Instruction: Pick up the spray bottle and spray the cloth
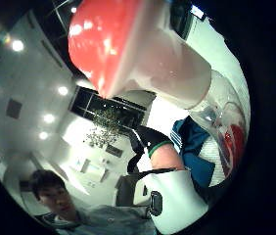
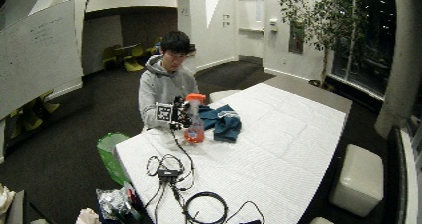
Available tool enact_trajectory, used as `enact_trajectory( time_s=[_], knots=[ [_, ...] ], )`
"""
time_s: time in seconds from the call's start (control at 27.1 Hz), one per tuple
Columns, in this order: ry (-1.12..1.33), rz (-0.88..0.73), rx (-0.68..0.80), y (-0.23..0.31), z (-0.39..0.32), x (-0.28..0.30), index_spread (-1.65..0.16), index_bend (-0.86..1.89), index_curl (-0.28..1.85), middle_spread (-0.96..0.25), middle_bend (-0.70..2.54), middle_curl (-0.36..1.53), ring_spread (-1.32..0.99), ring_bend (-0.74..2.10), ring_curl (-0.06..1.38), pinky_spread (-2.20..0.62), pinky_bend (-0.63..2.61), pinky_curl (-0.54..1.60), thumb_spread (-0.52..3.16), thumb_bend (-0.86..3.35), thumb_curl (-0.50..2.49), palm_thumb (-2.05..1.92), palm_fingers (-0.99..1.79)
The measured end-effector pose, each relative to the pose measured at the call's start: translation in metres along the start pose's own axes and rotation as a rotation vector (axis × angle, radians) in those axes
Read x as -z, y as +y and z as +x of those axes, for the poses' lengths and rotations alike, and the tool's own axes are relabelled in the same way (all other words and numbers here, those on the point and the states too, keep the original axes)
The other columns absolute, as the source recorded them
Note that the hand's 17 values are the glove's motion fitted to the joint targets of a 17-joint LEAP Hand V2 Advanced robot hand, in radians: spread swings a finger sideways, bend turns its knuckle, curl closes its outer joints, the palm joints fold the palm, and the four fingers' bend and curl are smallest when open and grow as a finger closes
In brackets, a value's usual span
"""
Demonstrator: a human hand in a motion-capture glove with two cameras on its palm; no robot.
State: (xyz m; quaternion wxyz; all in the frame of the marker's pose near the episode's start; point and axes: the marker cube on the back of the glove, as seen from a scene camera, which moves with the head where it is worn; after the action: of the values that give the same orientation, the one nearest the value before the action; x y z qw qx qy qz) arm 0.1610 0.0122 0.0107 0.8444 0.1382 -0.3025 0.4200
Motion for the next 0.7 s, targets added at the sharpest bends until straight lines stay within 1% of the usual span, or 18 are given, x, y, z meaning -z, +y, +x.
enact_trajectory(
  time_s=[0.04,0.11,0.15,0.18,0.26,0.33,0.37,0.41,0.48,0.55,0.7],
  knots=[
    [-0.011,0.010,0.022,-0.001,0.003,0.000,-0.18,0.07,0.16,0.11,0.31,0.33,0.11,0.56,0.30,0.23,0.56,0.34,0.89,-0.03,0.34,0.55,0.27],
    [-0.030,0.088,0.091,-0.010,0.009,-0.001,-0.18,0.07,0.16,0.09,0.34,0.34,0.09,0.58,0.31,0.23,0.55,0.33,0.88,-0.03,0.35,0.56,0.33],
    [-0.040,0.114,0.097,-0.013,0.010,-0.001,-0.18,0.07,0.15,0.08,0.34,0.34,0.08,0.60,0.31,0.23,0.55,0.33,0.88,-0.03,0.35,0.56,0.35],
    [-0.049,0.104,0.066,-0.014,0.011,-0.001,-0.18,0.07,0.15,0.07,0.35,0.35,0.07,0.61,0.32,0.23,0.55,0.33,0.88,-0.03,0.35,0.57,0.38],
    [-0.060,0.008,-0.048,-0.009,0.009,0.001,-0.18,0.11,0.16,0.06,0.38,0.36,0.06,0.62,0.32,0.22,0.52,0.33,0.87,-0.02,0.35,0.58,0.47],
    [-0.059,-0.082,-0.115,-0.006,0.006,0.000,-0.18,0.13,0.17,0.04,0.41,0.37,0.04,0.63,0.32,0.21,0.49,0.32,0.87,-0.02,0.35,0.60,0.58],
    [-0.059,-0.115,-0.126,-0.006,0.004,-0.001,-0.18,0.15,0.18,0.03,0.42,0.37,0.03,0.63,0.32,0.20,0.47,0.31,0.87,-0.01,0.36,0.62,0.64],
    [-0.059,-0.145,-0.132,-0.007,0.002,-0.004,-0.18,0.21,0.20,0.02,0.43,0.38,0.01,0.64,0.32,0.18,0.44,0.30,0.87,-0.01,0.36,0.64,0.76],
    [-0.065,-0.202,-0.137,-0.012,-0.004,-0.009,-0.19,0.23,0.23,0.01,0.42,0.37,-0.01,0.62,0.32,0.16,0.39,0.29,0.86,0.00,0.37,0.67,0.84],
    [-0.072,-0.251,-0.133,-0.019,-0.011,-0.014,-0.19,0.29,0.26,0.00,0.42,0.38,-0.03,0.62,0.33,0.13,0.32,0.28,0.88,0.04,0.39,0.76,0.98],
    [-0.073,-0.333,-0.118,-0.031,-0.022,-0.027,-0.19,0.26,0.30,-0.03,0.43,0.39,-0.06,0.59,0.34,0.07,0.29,0.29,0.81,0.07,0.45,0.89,1.10]
  ],
)
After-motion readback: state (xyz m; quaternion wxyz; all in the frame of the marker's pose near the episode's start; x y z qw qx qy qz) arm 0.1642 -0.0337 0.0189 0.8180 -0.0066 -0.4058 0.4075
